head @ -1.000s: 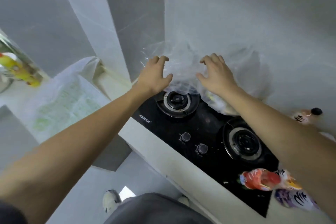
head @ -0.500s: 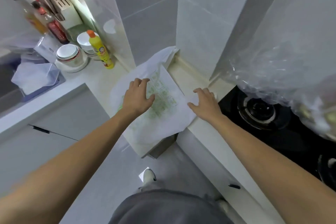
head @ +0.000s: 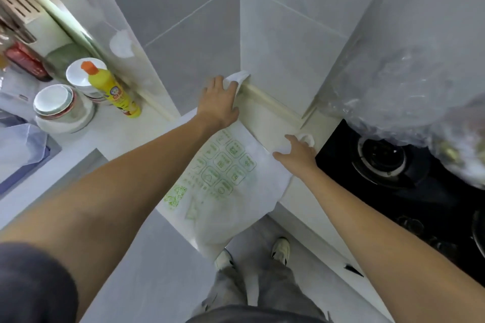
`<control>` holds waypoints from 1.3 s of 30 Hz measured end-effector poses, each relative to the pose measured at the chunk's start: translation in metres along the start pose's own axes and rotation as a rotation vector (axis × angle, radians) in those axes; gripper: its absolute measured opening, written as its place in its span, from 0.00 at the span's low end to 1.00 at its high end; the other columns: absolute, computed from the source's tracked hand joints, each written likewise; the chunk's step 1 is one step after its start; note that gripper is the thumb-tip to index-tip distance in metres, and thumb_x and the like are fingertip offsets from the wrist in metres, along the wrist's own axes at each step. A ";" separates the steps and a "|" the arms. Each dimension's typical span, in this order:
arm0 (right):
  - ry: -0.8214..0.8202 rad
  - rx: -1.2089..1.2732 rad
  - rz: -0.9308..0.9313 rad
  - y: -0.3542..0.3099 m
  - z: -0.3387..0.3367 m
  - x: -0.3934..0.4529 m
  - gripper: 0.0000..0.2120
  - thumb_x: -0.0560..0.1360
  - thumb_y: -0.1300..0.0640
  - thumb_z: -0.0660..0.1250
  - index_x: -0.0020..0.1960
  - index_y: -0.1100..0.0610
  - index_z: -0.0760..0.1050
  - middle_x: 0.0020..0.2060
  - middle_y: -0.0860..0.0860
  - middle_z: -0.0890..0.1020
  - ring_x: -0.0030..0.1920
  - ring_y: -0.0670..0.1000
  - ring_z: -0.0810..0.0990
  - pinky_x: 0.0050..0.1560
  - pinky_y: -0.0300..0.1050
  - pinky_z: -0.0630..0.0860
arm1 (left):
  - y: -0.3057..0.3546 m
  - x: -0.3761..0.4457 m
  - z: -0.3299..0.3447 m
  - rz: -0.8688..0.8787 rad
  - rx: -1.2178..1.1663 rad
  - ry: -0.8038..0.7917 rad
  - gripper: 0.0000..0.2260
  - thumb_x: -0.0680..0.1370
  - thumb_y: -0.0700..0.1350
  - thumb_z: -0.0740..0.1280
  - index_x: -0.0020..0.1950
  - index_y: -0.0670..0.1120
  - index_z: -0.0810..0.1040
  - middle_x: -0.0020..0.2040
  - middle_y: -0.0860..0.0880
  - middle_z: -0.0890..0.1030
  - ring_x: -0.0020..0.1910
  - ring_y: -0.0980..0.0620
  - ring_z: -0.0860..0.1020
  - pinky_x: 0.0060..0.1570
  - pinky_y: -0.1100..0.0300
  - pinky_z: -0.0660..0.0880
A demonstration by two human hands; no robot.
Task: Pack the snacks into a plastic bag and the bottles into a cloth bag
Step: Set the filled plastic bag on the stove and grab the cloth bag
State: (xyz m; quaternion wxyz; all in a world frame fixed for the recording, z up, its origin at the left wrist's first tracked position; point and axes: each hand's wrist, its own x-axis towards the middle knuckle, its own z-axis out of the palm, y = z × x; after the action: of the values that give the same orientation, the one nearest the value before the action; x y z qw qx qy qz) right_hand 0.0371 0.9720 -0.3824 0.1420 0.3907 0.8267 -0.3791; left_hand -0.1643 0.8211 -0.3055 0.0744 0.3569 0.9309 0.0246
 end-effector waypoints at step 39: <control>0.430 0.676 -0.373 0.057 -0.098 -0.282 0.04 0.75 0.63 0.69 0.49 0.59 0.75 0.39 0.56 0.80 0.40 0.49 0.78 0.44 0.47 0.73 | 0.129 -0.230 -0.105 0.323 -0.596 0.294 0.14 0.79 0.50 0.64 0.63 0.56 0.67 0.32 0.45 0.79 0.31 0.44 0.80 0.36 0.39 0.78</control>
State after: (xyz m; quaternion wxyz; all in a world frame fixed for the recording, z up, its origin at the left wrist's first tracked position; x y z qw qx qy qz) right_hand 0.2710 0.9161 -0.1959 -0.2398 0.3292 0.7234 -0.5575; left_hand 0.0729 0.7642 -0.1616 0.0354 0.4545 0.8153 0.3570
